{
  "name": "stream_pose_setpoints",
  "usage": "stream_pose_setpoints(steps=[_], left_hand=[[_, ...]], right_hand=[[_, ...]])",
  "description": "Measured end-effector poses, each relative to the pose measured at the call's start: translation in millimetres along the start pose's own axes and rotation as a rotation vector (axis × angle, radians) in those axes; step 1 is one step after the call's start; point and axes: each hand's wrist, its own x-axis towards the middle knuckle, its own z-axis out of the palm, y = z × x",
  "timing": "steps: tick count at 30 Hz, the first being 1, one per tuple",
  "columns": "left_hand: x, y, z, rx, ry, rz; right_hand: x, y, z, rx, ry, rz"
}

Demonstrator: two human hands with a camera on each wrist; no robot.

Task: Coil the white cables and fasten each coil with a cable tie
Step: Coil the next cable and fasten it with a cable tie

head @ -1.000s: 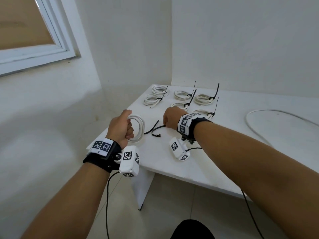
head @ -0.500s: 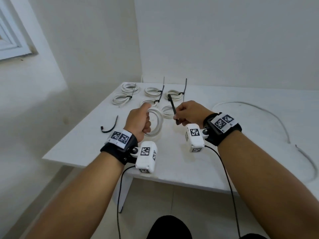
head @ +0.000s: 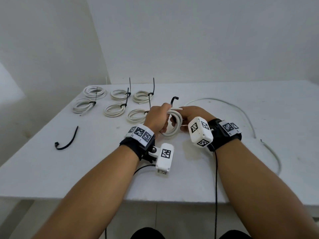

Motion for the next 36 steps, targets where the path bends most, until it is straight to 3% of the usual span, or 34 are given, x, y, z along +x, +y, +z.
stream_pose_setpoints(steps=[4,12,18,25,31,36], left_hand=[[7,-5,4,-0.004,-0.049,-0.008],[13,-7,-8,-0.070,-0.038,0.006],[7,-11,-8,-0.092,-0.039,0.029],[14,-8,-16,-0.262,0.041,-0.105],[11,-6,-20,-0.361,0.066,-0.158],[13,-6,-21,-0.348,0.058,-0.140]], right_hand=[[3,3,-3,0.245,-0.041,0.055],[6,-5,-2,0.284,-0.154,-0.014],[8,-3,7,0.324,-0.057,0.022],[1,-2,18,0.115,-0.113,-0.220],[0,-6,28,-0.149,0.038,-0.444],[7,-5,31,-0.247,0.361,-0.523]])
